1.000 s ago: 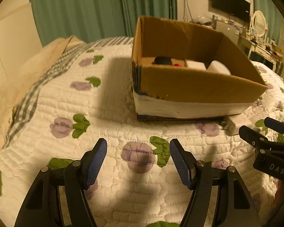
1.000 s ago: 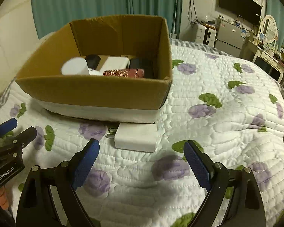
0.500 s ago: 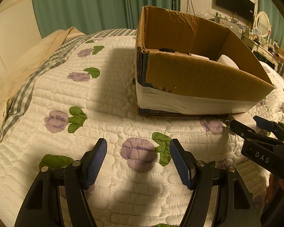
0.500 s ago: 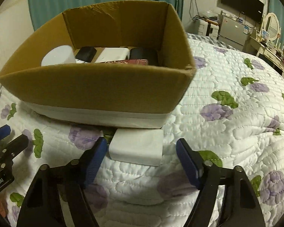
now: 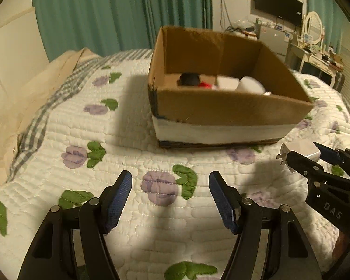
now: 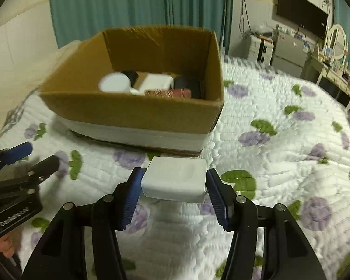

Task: Organize rigid objects
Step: 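Grasp the remaining white charger block with the right gripper, then lower the charger block into the cardboard box and open the right gripper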

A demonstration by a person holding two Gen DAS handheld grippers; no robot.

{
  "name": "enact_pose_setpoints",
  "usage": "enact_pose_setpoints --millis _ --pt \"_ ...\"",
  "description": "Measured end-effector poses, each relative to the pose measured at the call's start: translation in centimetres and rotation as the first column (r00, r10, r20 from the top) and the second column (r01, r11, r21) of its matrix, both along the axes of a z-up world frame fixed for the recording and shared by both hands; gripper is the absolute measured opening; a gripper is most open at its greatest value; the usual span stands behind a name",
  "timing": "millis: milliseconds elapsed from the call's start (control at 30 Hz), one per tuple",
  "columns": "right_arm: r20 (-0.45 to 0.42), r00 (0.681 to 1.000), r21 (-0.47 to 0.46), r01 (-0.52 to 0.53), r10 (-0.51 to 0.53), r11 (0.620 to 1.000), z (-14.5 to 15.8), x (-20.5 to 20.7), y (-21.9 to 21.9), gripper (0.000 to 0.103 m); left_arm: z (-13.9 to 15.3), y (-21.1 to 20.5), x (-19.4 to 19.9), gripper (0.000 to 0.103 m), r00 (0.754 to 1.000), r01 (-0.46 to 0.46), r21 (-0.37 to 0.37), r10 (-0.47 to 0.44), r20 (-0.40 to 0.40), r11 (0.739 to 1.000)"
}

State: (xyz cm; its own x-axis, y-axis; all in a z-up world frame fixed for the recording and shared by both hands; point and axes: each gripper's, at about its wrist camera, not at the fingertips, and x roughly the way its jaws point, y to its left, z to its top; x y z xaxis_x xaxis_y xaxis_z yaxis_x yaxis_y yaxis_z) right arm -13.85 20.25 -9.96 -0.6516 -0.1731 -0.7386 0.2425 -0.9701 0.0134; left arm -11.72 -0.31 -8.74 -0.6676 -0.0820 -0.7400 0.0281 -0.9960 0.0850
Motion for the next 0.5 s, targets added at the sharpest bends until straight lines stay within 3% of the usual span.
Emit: enact_pose_setpoints --millis 300,500 --pt "-0.128 0.992 -0.042 -0.019 0.014 0.999 6.9 2.2 0.8 0.055 5.6 0.6 1.7 0.071 0.993 0.025 0.009 -0.024 -0.116 1.000" --pt "-0.227 0.973 -0.068 -0.049 0.033 0.996 11.9 2.0 0.4 0.055 9.0 0.6 0.6 0.071 0.982 0.032 0.012 -0.029 -0.188 0.999"
